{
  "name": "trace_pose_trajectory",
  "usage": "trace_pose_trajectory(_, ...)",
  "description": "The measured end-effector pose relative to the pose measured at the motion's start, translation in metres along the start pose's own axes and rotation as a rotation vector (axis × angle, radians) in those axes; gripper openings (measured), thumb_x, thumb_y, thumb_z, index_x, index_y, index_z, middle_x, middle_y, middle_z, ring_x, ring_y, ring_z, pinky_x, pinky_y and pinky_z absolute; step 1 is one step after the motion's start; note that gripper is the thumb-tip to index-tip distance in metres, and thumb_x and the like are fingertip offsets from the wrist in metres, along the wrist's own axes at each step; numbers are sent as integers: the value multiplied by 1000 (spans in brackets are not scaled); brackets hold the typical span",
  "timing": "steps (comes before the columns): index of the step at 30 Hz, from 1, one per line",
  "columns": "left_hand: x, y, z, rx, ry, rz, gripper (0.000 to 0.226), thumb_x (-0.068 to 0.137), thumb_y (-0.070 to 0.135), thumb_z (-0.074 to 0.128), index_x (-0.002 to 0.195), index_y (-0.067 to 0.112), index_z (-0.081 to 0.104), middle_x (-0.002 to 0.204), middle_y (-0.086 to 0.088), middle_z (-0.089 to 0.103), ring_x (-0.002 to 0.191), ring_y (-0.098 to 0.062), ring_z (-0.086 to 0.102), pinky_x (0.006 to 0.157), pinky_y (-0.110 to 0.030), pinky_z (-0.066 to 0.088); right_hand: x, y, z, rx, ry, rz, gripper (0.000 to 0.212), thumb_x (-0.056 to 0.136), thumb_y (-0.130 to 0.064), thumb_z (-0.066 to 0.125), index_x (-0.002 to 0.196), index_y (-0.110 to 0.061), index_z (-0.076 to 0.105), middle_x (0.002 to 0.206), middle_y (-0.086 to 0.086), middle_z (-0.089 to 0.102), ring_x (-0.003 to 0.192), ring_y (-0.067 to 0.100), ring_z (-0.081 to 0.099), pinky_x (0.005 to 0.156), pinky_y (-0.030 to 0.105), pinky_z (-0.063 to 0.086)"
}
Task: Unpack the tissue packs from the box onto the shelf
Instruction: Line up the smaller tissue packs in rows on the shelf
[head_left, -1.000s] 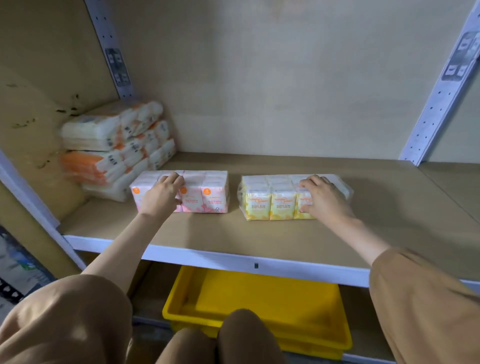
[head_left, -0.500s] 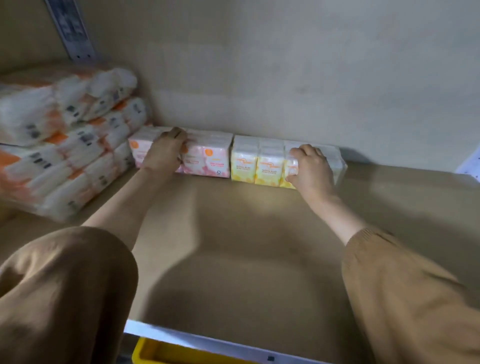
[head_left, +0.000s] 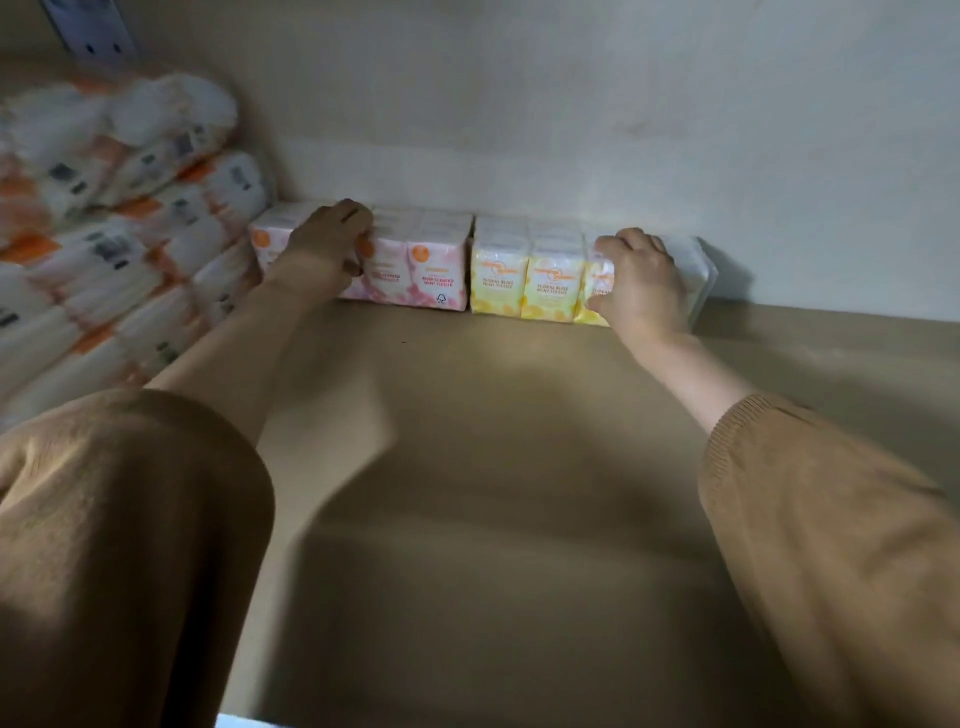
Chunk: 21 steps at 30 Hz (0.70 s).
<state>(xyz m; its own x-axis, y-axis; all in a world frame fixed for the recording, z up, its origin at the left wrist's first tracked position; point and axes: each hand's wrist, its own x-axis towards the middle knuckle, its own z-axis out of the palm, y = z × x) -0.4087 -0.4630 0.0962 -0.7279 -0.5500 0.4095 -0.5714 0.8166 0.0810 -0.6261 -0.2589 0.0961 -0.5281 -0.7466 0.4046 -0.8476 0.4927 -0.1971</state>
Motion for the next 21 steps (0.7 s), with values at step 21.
trace_pose_trajectory(21, -30, -11, 5, 67, 132, -195, 55, 71, -15, 58, 124, -6, 50, 132, -29, 45, 120, -44, 41, 98, -49, 36, -5, 0, -5, 66, -1, -4, 52, 78, -4, 68, 127, -9, 53, 133, 8, 52, 125, 26, 43, 97, 28, 33)
